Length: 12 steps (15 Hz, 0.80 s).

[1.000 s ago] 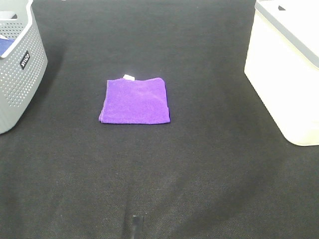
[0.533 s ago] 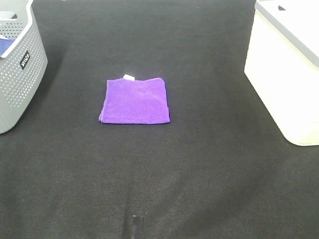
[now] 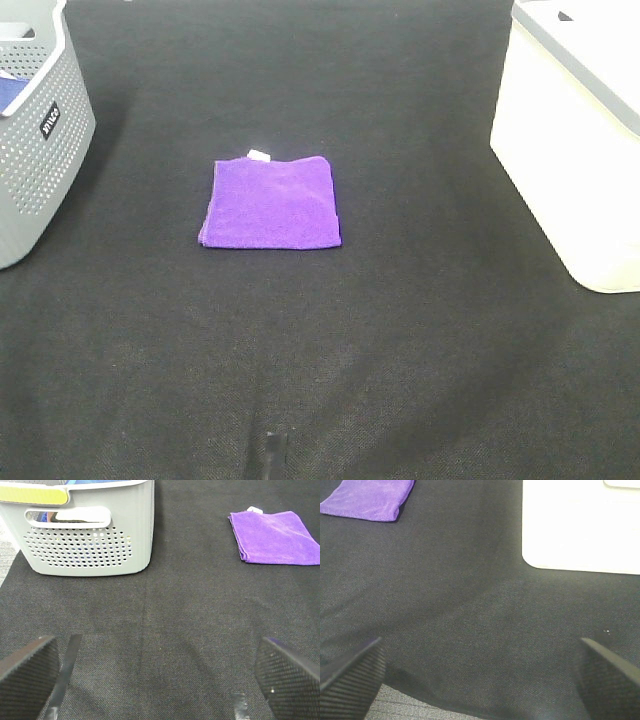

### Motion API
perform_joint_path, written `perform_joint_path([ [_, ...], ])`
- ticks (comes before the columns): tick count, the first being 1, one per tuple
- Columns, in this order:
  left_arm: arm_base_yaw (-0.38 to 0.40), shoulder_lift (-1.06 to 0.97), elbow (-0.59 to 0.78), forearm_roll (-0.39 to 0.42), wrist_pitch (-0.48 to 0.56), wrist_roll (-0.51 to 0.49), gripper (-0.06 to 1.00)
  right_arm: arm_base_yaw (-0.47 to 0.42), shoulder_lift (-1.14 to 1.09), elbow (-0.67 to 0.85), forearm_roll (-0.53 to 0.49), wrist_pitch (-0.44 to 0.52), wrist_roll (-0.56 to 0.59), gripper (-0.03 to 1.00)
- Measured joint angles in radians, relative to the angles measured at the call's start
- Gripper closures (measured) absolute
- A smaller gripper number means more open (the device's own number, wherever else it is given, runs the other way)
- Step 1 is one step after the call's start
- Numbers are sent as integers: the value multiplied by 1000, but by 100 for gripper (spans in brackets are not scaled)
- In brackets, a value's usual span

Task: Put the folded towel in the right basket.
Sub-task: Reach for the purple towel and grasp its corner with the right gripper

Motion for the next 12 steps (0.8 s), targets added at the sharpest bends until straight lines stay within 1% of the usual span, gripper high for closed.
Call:
perform_joint_path([
  [12,0,0,0,0,0,0,-5,0,0,0,-9,0,15,1],
])
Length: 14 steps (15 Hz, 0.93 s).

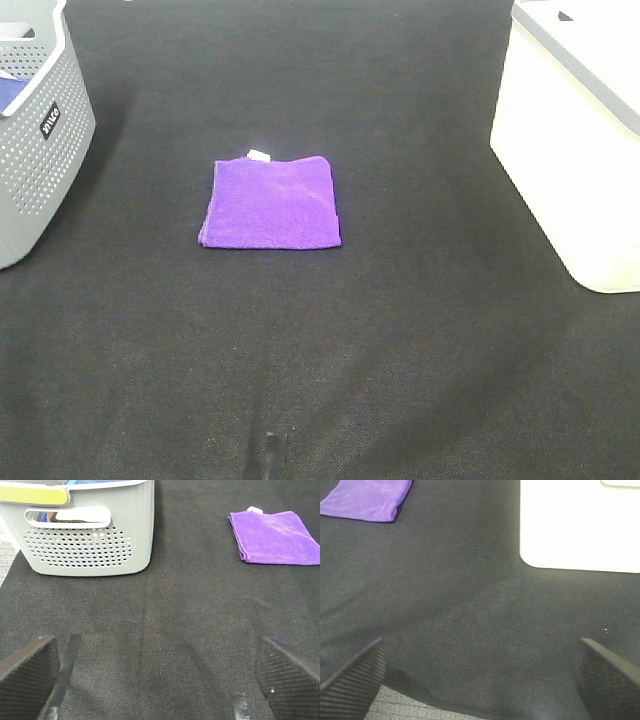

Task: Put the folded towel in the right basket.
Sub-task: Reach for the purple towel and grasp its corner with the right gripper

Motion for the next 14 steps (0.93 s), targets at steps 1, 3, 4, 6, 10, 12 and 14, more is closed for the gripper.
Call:
perform_joint_path([
  [1,0,0,0,0,0,0,-5,0,0,0,-2,0,1,1],
  [3,0,0,0,0,0,0,-5,0,0,0,-3,0,2,1],
  [4,0,0,0,0,0,0,-5,0,0,0,-3,0,2,1],
  [6,0,0,0,0,0,0,-5,0,0,0,-4,0,3,1],
  [10,0,0,0,0,0,0,-5,0,0,0,-16,0,3,1],
  [12,0,0,0,0,0,0,-5,0,2,0,-26,0,3,1],
  [14,0,0,0,0,0,0,-5,0,50,0,-32,-3,3,1],
])
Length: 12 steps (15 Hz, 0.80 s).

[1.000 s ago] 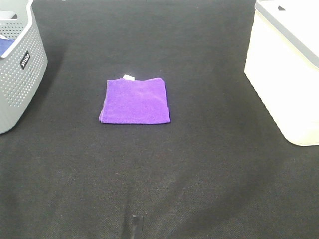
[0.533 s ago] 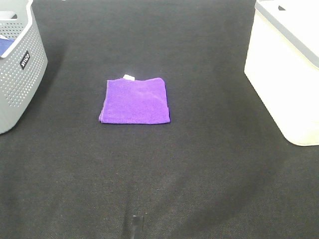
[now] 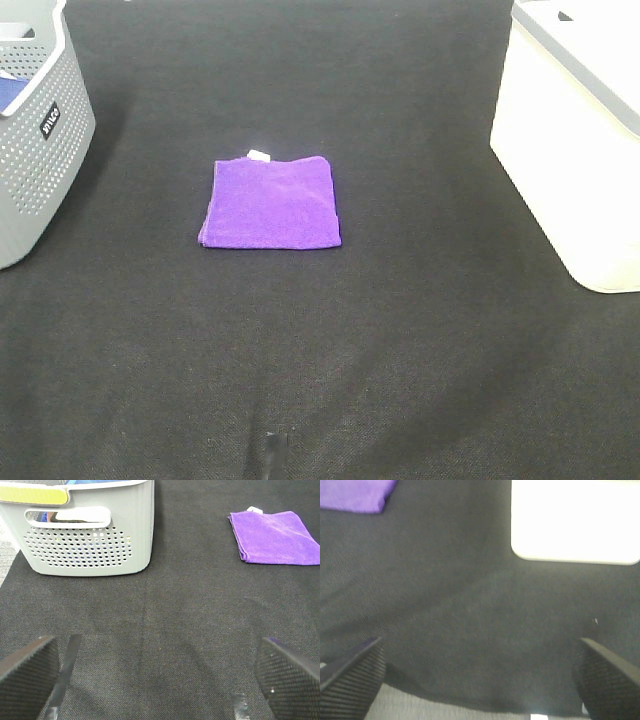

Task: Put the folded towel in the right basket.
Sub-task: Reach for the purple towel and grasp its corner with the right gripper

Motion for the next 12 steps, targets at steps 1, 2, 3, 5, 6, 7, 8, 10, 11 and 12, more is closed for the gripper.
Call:
perform_joint_path([
  [1,0,0,0,0,0,0,-5,0,60,-15,-5,-8,0,1],
  [2,0,0,0,0,0,0,-5,0,228,-100,1,-11,0,1],
  [3,0,0,0,0,0,0,-5,0,353,-187,18,12,0,1],
  [5,0,0,0,0,0,0,-5,0,605,-382,52,85,0,1],
  [6,0,0,0,0,0,0,-5,0,713,-447,65,94,0,1],
  [7,0,0,0,0,0,0,-5,0,794,-499,81,95,0,1],
  [8,0,0,0,0,0,0,-5,0,862,-539,104,95,0,1],
  [10,0,0,0,0,0,0,-5,0,973,-572,179,91,-12,1],
  [11,0,0,0,0,0,0,-5,0,1011,-572,251,77,-25,1],
  [12,0,0,0,0,0,0,-5,0,1053,-572,341,54,-57,1],
])
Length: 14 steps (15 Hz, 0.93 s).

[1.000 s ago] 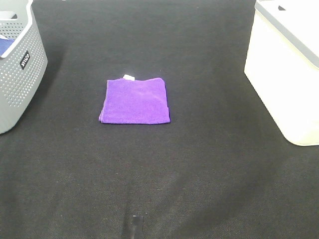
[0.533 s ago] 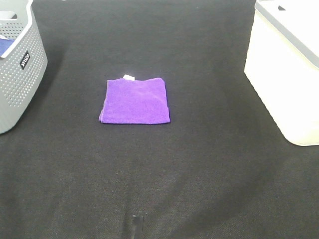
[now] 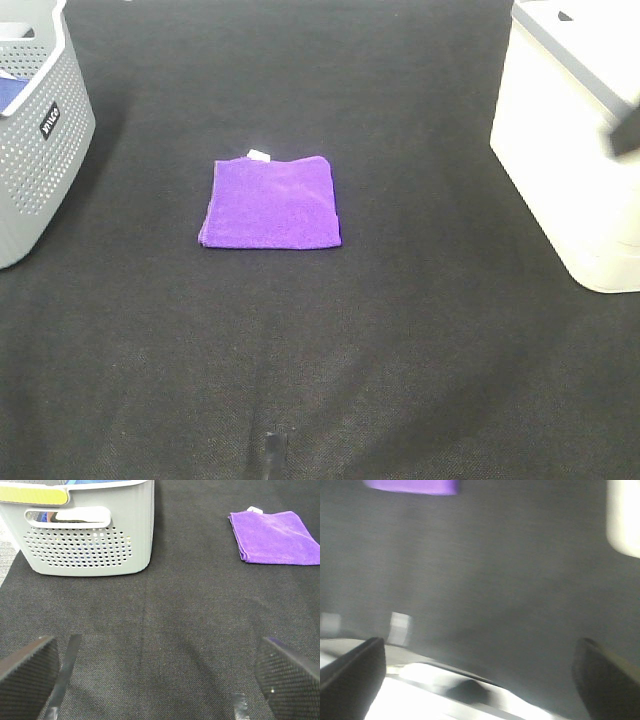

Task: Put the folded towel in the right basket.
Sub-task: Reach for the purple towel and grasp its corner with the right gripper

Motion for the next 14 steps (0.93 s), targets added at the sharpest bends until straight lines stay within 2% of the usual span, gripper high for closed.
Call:
perform_joint_path([
  [1,0,0,0,0,0,0,-5,0,80,0,160,-32,-63,1],
  [2,0,0,0,0,0,0,-5,0,150,-1,265,-42,-117,1],
  [3,0,0,0,0,0,0,-5,0,150,-1,265,-42,-117,1],
  [5,0,0,0,0,0,0,-5,0,293,-4,412,-80,-207,1],
  [6,0,0,0,0,0,0,-5,9,357,-4,452,-106,-242,1],
  [9,0,0,0,0,0,0,-5,125,539,-99,450,-154,-269,1],
  [10,0,0,0,0,0,0,-5,185,621,-194,447,-173,-268,1],
  [14,0,0,0,0,0,0,-5,209,857,-454,415,-173,-241,1],
])
